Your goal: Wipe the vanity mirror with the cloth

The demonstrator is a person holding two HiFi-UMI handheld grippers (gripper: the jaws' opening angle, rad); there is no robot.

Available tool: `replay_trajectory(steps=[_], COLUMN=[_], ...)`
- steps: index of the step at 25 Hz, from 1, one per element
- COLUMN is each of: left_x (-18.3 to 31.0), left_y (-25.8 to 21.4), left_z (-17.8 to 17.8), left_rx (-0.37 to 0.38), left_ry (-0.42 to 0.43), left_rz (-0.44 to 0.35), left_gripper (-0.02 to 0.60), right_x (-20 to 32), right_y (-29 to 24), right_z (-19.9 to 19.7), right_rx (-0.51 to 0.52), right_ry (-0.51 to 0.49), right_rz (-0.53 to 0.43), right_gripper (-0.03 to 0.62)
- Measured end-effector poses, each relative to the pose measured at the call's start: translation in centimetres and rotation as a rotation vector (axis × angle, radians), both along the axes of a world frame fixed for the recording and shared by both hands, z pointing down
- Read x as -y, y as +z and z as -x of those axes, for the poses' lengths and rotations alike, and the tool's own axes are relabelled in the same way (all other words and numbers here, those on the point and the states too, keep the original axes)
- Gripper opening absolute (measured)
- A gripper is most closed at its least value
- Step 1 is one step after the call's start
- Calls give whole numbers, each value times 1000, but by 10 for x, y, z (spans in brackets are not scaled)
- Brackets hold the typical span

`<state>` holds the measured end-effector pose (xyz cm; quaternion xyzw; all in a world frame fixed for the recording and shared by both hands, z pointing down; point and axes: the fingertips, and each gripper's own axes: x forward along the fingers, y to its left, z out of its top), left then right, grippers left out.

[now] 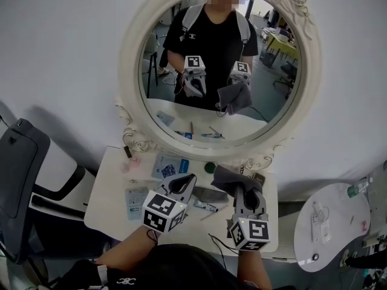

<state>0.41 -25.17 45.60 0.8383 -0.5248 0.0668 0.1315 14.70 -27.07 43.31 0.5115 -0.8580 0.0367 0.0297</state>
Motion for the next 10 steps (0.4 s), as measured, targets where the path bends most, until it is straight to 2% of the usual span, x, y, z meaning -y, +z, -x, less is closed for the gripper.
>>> replay_trajectory(steps=[10], left_x=[-8], left_y=[3], left_z=[-4], left_rx=[0], left_ry=[9], left_rz=[3], left_gripper=[-2], right_x=[-4], right_y=[3], right_z=[11], right_rx=[-58], right_ry=[-22], right_rz=[-20], right_gripper=[41])
